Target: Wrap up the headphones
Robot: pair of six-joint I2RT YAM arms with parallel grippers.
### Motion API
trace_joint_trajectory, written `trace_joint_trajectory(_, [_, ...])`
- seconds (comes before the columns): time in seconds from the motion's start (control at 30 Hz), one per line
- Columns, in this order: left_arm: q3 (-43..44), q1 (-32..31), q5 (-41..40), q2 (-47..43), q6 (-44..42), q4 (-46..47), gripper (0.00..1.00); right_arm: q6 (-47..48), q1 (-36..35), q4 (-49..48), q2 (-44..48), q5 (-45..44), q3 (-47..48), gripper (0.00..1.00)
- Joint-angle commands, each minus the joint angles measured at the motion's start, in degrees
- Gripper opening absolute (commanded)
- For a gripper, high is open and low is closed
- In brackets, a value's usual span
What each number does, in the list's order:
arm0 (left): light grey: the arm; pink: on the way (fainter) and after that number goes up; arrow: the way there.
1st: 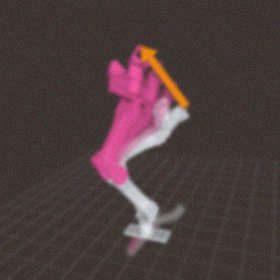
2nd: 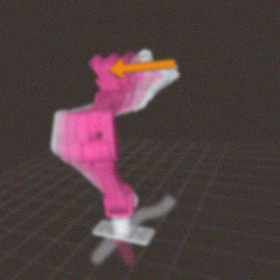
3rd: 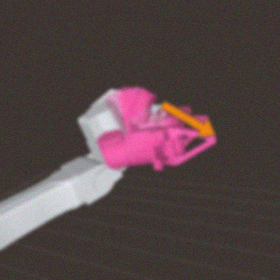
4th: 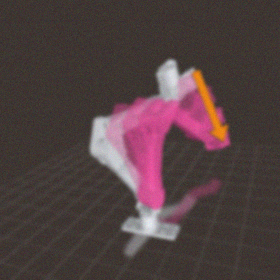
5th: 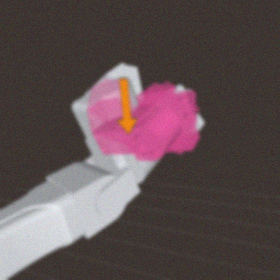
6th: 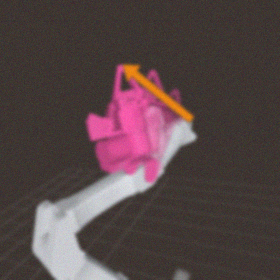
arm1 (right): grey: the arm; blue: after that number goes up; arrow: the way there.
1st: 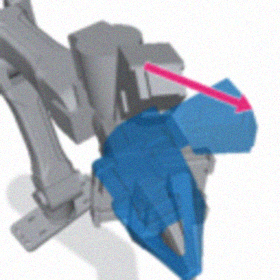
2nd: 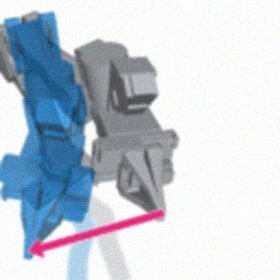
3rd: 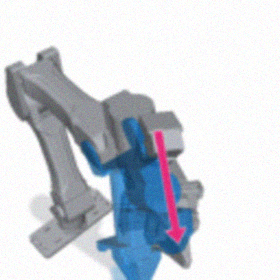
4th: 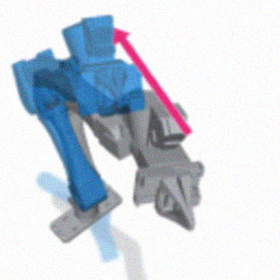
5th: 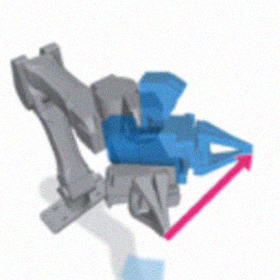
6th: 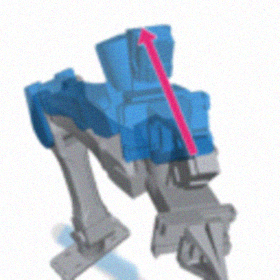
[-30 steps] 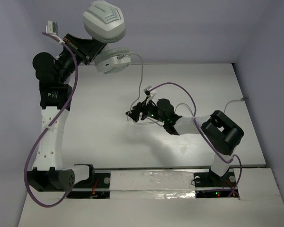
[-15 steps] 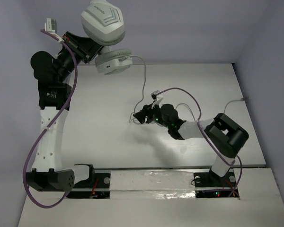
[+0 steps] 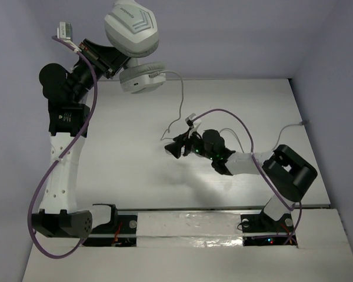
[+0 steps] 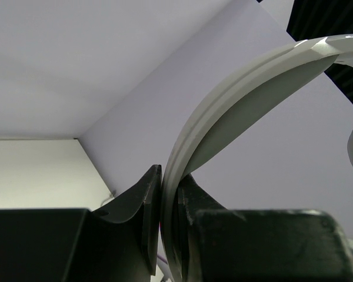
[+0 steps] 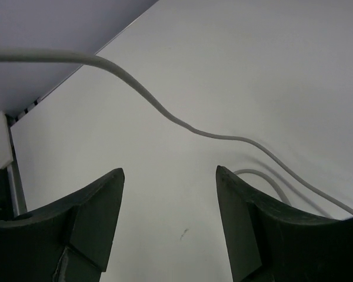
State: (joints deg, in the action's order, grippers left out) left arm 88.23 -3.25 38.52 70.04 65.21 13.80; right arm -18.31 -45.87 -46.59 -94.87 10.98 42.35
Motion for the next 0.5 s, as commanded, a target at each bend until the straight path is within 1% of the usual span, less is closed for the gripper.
trace_joint_trajectory(0.0, [2.8,-0.2,-1.0,-0.5,1.6,4.0,0.0,2.2,-0.7,-1.7,-2.1,3.0,3.3,0.7])
trace_joint_trajectory(0.2, [2.7,-0.2,-0.6,-1.0,1.7,3.6,0.0,1.8,-0.7,-4.1,-8.3,0.9,9.2,0.73])
trace_joint_trajectory(0.33, [3.5,-0.7,-0.4,-1.0,1.8,3.2,0.0,0.4,-0.7,-8.3,-12.0,0.3,11.8,0.73])
trace_joint_trajectory(0.4, [3.6,-0.7,-0.5,-1.0,1.9,3.2,0.0,-1.5,-0.7,-8.7,-14.3,4.4,15.4,0.73])
trace_joint_trajectory(0.47, [3.9,-0.7,-0.6,-0.8,2.4,3.2,0.0,-5.3,-1.3,-11.0,-18.1,8.5,17.9,0.71])
